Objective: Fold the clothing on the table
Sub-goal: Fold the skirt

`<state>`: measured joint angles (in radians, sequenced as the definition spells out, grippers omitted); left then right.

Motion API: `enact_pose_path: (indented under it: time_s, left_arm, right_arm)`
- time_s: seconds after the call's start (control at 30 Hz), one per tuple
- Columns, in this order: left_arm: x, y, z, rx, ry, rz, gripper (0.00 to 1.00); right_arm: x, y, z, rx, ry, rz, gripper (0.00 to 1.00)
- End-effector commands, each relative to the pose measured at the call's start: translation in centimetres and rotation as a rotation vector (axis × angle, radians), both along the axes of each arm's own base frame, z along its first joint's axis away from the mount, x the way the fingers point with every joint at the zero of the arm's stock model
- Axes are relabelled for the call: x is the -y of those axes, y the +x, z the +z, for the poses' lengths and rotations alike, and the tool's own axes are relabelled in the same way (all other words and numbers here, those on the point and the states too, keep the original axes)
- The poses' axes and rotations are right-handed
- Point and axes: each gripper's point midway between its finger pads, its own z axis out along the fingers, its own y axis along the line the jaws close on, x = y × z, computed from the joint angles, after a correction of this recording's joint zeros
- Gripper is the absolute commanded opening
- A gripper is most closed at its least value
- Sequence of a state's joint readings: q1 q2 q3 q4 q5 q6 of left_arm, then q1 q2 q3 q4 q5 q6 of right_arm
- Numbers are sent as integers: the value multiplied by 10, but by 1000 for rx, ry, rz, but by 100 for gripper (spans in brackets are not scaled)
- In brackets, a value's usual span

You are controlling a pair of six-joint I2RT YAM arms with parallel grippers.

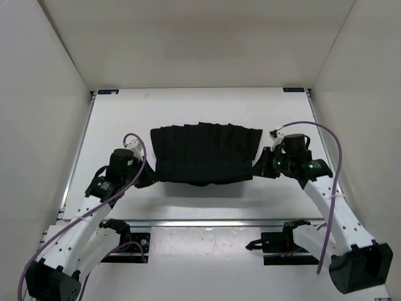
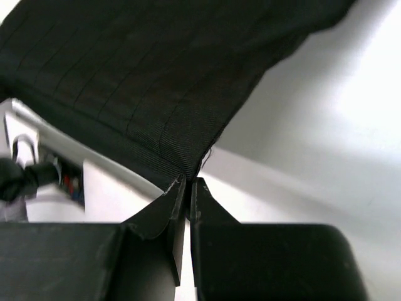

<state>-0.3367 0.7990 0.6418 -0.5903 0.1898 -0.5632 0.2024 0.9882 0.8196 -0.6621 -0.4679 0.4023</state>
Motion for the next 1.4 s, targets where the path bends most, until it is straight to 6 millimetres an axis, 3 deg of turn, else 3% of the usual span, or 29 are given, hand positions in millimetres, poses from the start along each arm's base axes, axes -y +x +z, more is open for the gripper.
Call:
enact_pose_path:
  time_s: [0.0,0.13,0.2,0.27,0.37,0.47,0.6,0.73,0.77,0.8,0.87,0.9,0.93,0.97,1.0,1.07,1.13,1.23,1.27,1.3,1.37]
  left_arm:
    - [-18,-42,-13,-99,76,-24,0]
    - [-18,-67,3,-111,45,-63,0]
    - [-18,-72,8,-115,38,-69,0]
    - [-18,-71,11,-115,31,-66,0]
    - [-10,-50,24,-77,23,-82,0]
    - [-1,-21,29,-53,27,-107,0]
    - [4,37,37,-17,9,-76,0]
    - [12,104,27,-16,31,-51,0]
    - [11,118,33,-4,34,-41,0]
    - [8,134,18,-32,44,-25,0]
    - [9,171,6,-50,23,1,1]
    - [9,193,22,4,-18,21,20]
    - [3,206,5,-49,-38,54,49]
    - [3,222,4,-61,-78,53,53]
    - [2,233,5,-68,-108,47,57]
    - [-1,237,5,-79,-137,59,66]
    - [-5,231,8,-54,-134,76,71]
    - [-12,194,-8,-62,-101,101,73]
    - [-10,186,-10,-66,-101,107,73]
    - [-9,173,-19,-76,-99,106,73]
    - [-10,154,-37,-97,-62,128,73]
  right_arm:
    - [14,-42,-5,-53,-45,10,0]
    - [16,-86,1,-105,-27,47,0]
    - [13,-95,8,-108,-14,48,0]
    - [12,-94,16,-98,0,48,0]
    - [22,-76,19,-86,-29,13,0]
    - [28,-46,19,-65,-58,-25,0]
    - [36,1,13,-82,-27,-76,0]
    - [56,65,13,-23,29,-168,0]
    - [62,86,10,-28,27,-197,0]
    - [62,97,-5,-70,33,-197,0]
    - [71,144,3,-28,37,-245,0]
    - [75,169,0,-20,41,-248,0]
    - [76,179,-17,-68,48,-251,15]
    - [79,197,-1,-27,58,-256,24]
    - [74,208,-1,-25,61,-232,40]
    - [84,219,2,-1,-2,-258,54]
    - [88,214,5,27,-59,-281,63]
    - [96,182,-17,-14,-74,-352,66]
    - [96,176,-11,5,-68,-359,66]
    - [95,161,-32,-48,-62,-368,66]
    - [94,143,-39,-54,-54,-384,66]
